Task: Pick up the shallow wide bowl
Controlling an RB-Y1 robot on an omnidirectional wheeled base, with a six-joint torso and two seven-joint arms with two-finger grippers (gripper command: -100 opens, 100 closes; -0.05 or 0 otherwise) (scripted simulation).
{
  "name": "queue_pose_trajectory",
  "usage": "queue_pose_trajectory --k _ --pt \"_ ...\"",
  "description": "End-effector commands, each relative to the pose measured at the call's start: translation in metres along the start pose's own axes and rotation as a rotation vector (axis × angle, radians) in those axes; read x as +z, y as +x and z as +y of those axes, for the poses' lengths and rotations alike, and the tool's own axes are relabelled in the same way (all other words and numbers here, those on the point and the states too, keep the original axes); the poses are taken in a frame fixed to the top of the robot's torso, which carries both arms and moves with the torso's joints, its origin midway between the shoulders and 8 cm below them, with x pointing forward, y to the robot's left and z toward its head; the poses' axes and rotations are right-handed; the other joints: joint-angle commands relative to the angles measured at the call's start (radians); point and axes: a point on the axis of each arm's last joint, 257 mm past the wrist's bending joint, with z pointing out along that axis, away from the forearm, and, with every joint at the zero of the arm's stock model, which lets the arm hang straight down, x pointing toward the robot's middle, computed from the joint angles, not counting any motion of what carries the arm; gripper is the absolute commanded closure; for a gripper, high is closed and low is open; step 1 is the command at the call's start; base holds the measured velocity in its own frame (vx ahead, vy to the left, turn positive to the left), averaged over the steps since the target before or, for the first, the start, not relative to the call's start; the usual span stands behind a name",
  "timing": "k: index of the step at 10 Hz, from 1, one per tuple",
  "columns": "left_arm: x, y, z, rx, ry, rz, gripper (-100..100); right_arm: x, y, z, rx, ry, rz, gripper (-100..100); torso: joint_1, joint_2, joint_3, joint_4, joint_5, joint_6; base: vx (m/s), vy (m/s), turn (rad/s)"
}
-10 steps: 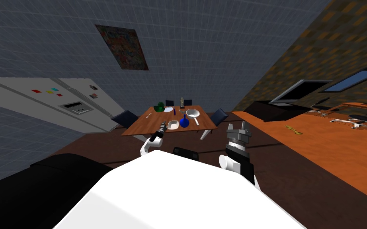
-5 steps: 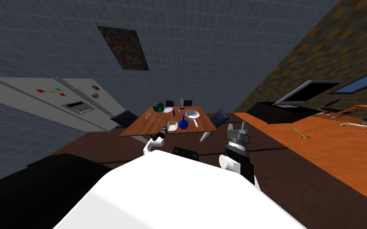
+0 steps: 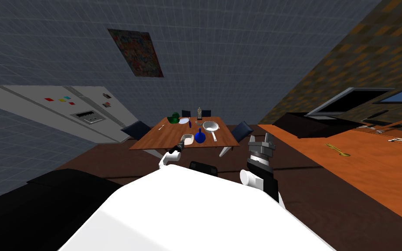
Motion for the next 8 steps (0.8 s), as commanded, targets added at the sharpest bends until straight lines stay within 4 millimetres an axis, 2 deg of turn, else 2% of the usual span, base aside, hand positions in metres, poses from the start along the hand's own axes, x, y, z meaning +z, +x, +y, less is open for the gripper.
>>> queue_pose_trajectory --k 1,3,5,6,7,8 --pt "0.003 -0.002 0.016 0.005 -0.049 0.0 -100 0.0 0.0 0.0 0.0 0.0 0.0 0 0.0 0.0 0.0 0.0 0.0 0.0 0.059 -0.029 0.03" --pt "0.007 -0.003 0.036 0.011 -0.111 -0.001 -100 0.0 0.0 0.0 0.0 0.0 0.0 0 0.0 0.001 0.0 0.0 0.0 0.0 0.052 -0.041 0.034" --pt "0.006 -0.003 0.036 0.011 -0.11 -0.001 -100 0.0 0.0 0.0 0.0 0.0 0.0 0 0.0 0.001 0.0 0.0 0.0 0.0 0.036 -0.023 0.019" --pt "0.006 -0.003 0.038 0.012 -0.114 -0.001 0 0.0 0.0 0.0 0.0 0.0 0.0 0 0.001 0.002 0.001 0.0 0.0 0.0 0.0 0.0 0.0" --pt "0.011 -0.002 0.041 0.011 -0.113 -0.001 -100 0.0 0.0 0.0 0.0 0.0 0.0 0 0.002 0.004 0.002 0.001 0.0 0.0 0.024 0.007 0.0" --pt "0.013 -0.002 0.043 0.011 -0.112 -0.001 -100 0.0 0.0 0.0 0.0 0.0 0.0 0 0.003 0.003 0.002 0.001 0.0 0.0 0.039 0.012 -0.003"
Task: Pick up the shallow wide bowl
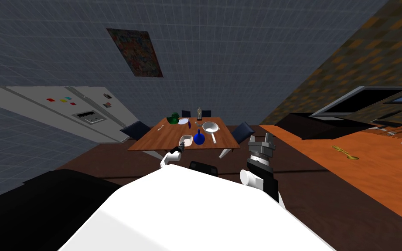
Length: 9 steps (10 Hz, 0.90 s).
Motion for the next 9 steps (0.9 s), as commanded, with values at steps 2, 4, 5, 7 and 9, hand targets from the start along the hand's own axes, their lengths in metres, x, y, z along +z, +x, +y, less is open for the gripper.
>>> queue_pose_trajectory --k 2,4,5,7,9 --pt "0.0077 0.0021 0.0039 0.0 0.003 0.0 -100 0.0 0.0 0.0 0.0 0.0 0.0 0 0.0 0.0 0.0 0.0 0.0 0.0 0.038 0.015 -0.001" --pt "0.0059 0.002 0.0022 0.0 0.003 0.0 100 0.0 0.0 0.0 0.0 0.0 0.0 0 0.0 0.001 0.0 0.0 0.0 0.0 0.008 0.004 -0.001" --pt "0.0059 0.002 0.0022 0.0 0.003 0.0 100 0.0 0.0 0.0 0.0 0.0 0.0 0 -0.001 0.002 0.001 0.0 0.0 0.0 0.0 0.0 0.0" --pt "0.0059 0.0019 0.0022 0.0 0.003 0.0 100 0.0 0.0 0.0 0.0 0.0 0.0 0 -0.001 0.003 0.001 0.001 0.0 0.0 0.0 0.0 0.0" --pt "0.0059 0.0019 0.0028 0.0 0.002 0.0 0 0.0 0.0 0.0 0.0 0.0 0.0 0 -0.001 0.003 0.002 0.001 -0.001 0.0 0.0 0.0 0.0"
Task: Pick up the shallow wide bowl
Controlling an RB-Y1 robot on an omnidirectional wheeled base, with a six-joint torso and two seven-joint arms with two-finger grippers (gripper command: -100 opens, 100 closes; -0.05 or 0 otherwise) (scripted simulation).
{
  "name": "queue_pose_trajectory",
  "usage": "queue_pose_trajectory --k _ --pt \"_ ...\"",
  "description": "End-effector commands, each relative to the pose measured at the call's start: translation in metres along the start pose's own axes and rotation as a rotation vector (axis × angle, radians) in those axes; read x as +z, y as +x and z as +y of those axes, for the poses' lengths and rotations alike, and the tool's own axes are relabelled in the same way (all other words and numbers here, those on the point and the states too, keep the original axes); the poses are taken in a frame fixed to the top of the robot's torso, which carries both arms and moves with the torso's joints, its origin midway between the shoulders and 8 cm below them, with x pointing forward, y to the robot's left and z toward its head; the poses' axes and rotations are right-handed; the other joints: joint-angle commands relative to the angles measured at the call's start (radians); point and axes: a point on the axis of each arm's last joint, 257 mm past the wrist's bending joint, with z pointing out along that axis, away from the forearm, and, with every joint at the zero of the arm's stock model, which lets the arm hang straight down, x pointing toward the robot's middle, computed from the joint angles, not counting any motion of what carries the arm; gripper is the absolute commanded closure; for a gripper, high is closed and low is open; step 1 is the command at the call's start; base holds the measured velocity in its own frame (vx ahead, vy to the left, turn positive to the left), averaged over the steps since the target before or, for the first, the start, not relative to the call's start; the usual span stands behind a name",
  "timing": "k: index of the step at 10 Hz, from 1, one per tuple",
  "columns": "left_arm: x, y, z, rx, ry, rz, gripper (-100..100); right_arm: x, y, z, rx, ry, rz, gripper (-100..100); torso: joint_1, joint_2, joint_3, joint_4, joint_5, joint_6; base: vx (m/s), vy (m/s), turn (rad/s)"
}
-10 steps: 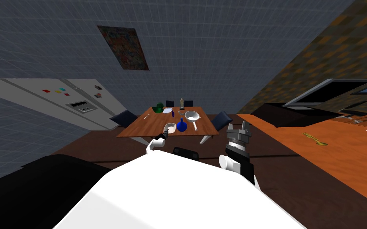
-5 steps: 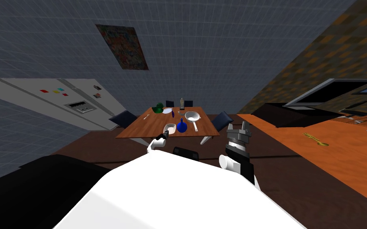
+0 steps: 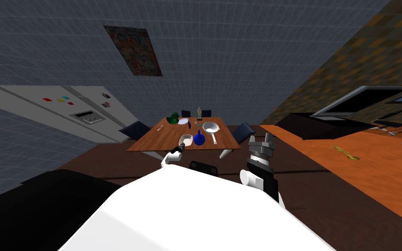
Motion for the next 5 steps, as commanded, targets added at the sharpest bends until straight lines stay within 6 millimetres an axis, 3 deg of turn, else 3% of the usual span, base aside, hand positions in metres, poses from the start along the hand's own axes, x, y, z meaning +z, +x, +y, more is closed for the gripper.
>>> queue_pose_trajectory --k 1,4,5 --pt "-0.0047 -0.0015 -0.0031 0.0 0.001 0.0 100 0.0 0.0 0.0 0.0 0.0 0.0 0 0.0 0.0 0.0 0.0 0.0 0.0 -0.023 -0.005 0.001" --pt "-0.0083 -0.0027 -0.0049 0.0 0.001 0.0 100 0.0 0.0 0.0 0.0 0.0 0.0 0 -0.002 0.004 0.002 0.001 -0.001 0.0 -0.036 -0.013 0.003" --pt "-0.0087 -0.0028 -0.0043 0.0 -0.001 0.0 0 0.0 0.0 0.0 0.0 0.0 0.0 0 -0.001 0.003 0.002 0.001 -0.001 0.0 0.0 0.0 0.0"
